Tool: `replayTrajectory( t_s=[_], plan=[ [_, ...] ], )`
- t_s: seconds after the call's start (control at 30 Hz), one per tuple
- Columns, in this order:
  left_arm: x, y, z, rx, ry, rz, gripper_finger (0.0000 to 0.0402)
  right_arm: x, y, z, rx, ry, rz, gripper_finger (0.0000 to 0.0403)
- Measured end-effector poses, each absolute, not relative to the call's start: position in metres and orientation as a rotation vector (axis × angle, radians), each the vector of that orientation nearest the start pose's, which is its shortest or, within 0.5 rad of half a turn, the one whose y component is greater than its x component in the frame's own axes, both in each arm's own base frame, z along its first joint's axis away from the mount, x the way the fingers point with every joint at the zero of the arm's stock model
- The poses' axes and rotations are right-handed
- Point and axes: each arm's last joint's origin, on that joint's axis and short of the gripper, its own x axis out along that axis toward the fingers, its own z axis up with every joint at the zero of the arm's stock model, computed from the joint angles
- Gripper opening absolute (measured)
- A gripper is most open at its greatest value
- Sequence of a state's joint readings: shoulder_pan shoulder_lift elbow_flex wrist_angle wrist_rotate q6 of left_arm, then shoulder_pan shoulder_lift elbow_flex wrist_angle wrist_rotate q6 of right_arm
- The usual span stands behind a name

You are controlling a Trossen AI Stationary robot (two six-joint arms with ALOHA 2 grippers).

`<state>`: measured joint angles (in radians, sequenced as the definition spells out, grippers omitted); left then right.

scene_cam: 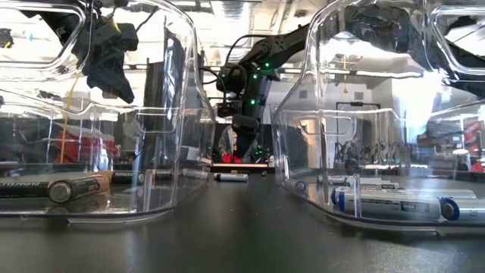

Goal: Sort batteries
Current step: Put the black battery into the left transparent bin

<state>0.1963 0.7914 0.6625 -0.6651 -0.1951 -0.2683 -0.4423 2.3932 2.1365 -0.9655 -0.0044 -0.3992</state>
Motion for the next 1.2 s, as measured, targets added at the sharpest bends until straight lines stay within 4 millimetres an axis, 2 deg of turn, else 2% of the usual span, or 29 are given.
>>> replayTrajectory(
  t_s=[0.1, 0.23, 0.4, 0.5, 0.6, 1.2],
  plan=[
    [0.149, 0.035, 0.251, -0.249, 0.745, 0.474, 0.0091, 0.453, -0.208, 0.183, -0.123, 1.253, -0.093, 0.0221],
    [0.149, 0.035, 0.251, -0.249, 0.745, 0.474, 0.0091, 0.452, -0.208, 0.174, -0.123, 1.258, -0.088, 0.0228],
    [0.149, 0.035, 0.251, -0.249, 0.745, 0.474, 0.0091, 0.447, -0.222, 0.166, -0.098, 1.234, -0.134, 0.0223],
    [0.149, 0.035, 0.251, -0.249, 0.745, 0.474, 0.0091, 0.438, -0.228, 0.156, -0.056, 1.274, -0.132, 0.0220],
    [0.149, 0.035, 0.251, -0.249, 0.745, 0.474, 0.0091, 0.434, -0.231, 0.149, -0.018, 1.262, -0.115, 0.0215],
    [0.148, 0.036, 0.251, -0.246, 0.742, 0.492, 0.0091, 0.438, -0.225, 0.150, -0.101, 1.260, -0.054, 0.0150]
  ],
)
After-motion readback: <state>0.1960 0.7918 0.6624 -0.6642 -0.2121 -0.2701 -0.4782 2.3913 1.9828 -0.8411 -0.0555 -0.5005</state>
